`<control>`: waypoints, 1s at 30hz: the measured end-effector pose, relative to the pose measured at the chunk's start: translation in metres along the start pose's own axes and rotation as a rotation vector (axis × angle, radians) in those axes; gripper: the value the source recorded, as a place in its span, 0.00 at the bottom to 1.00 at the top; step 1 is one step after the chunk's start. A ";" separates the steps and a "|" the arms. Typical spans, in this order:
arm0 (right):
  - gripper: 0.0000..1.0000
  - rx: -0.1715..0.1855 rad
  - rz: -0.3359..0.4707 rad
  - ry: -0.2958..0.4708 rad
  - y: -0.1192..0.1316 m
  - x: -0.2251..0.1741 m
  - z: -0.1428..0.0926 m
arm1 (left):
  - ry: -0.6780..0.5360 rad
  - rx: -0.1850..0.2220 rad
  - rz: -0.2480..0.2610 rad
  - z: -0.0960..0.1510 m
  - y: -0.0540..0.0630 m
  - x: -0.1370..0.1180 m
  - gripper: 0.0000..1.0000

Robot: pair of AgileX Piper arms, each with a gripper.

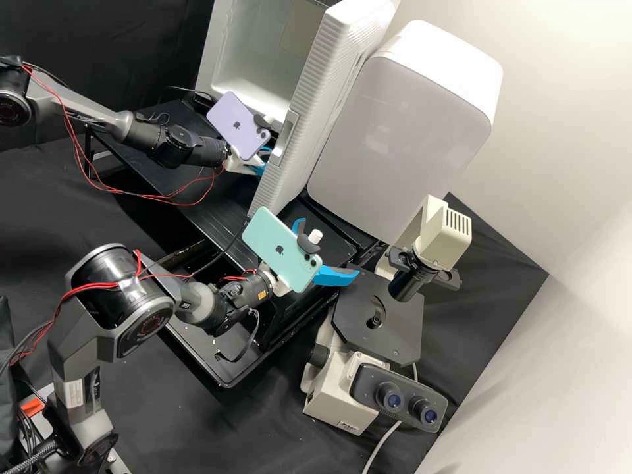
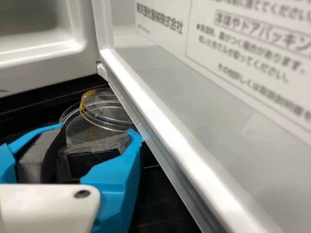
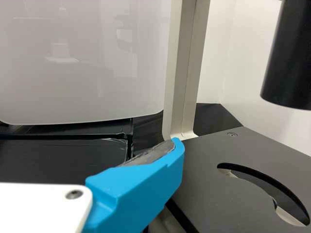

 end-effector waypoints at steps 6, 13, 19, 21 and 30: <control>1.00 0.000 0.000 0.000 0.000 0.000 0.000 | -0.016 0.015 0.032 -0.004 0.005 -0.014 0.00; 1.00 0.000 0.000 0.000 0.000 0.000 0.000 | 0.017 0.036 0.043 -0.038 0.006 -0.025 0.00; 1.00 0.000 0.000 0.000 0.000 0.000 0.000 | 0.041 -0.007 0.042 -0.059 0.002 -0.033 0.00; 1.00 0.000 0.000 0.000 0.000 0.000 0.000 | 0.037 -0.009 0.039 -0.060 0.000 -0.037 0.00; 1.00 0.000 0.000 0.000 0.000 0.000 0.000 | 0.004 0.003 0.036 -0.058 -0.001 -0.038 1.00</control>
